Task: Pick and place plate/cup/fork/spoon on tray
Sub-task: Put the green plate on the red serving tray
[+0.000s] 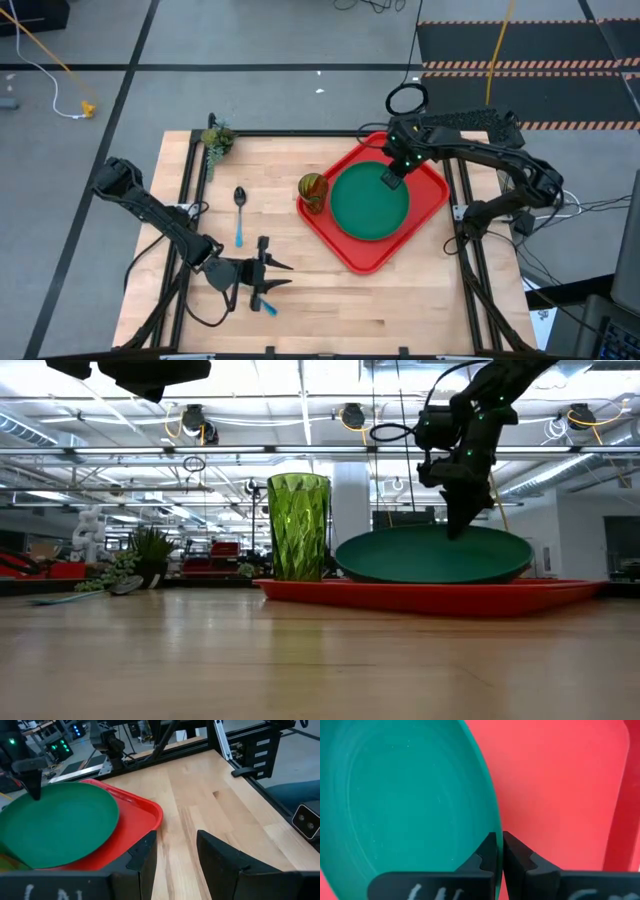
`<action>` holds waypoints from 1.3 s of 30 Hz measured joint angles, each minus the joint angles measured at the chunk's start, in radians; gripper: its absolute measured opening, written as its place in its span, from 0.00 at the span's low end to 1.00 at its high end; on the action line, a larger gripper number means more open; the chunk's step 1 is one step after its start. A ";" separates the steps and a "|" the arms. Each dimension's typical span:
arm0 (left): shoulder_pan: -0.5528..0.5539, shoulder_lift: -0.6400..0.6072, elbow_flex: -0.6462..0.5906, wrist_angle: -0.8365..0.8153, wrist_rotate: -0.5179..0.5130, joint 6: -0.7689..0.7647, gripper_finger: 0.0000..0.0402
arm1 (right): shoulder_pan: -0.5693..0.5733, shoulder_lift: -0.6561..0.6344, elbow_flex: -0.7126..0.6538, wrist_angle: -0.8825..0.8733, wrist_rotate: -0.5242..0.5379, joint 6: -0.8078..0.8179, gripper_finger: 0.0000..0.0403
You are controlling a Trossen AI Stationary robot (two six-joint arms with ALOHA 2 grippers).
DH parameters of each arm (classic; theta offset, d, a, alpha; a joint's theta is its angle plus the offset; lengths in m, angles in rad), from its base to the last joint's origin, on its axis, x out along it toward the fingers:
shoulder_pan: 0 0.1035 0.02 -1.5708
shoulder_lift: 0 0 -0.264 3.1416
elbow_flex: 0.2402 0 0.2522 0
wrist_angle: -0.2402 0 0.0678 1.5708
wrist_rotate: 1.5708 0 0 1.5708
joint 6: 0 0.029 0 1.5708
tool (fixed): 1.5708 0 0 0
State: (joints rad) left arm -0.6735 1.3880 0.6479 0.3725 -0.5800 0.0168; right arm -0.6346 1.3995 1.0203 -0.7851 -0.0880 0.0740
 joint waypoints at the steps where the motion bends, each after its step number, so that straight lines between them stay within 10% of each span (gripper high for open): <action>1: 0.000 0.000 0.000 0.000 0.000 0.000 0.36 | 0.000 0.005 0.000 0.001 -0.001 0.000 0.00; 39: 0.000 0.000 0.000 -0.001 0.000 0.005 0.36 | 0.003 0.071 -0.107 0.147 -0.051 0.011 0.01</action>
State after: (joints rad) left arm -0.6731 1.3880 0.6483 0.3717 -0.5800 0.0216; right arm -0.6312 1.4704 0.9136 -0.6384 -0.1394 0.0849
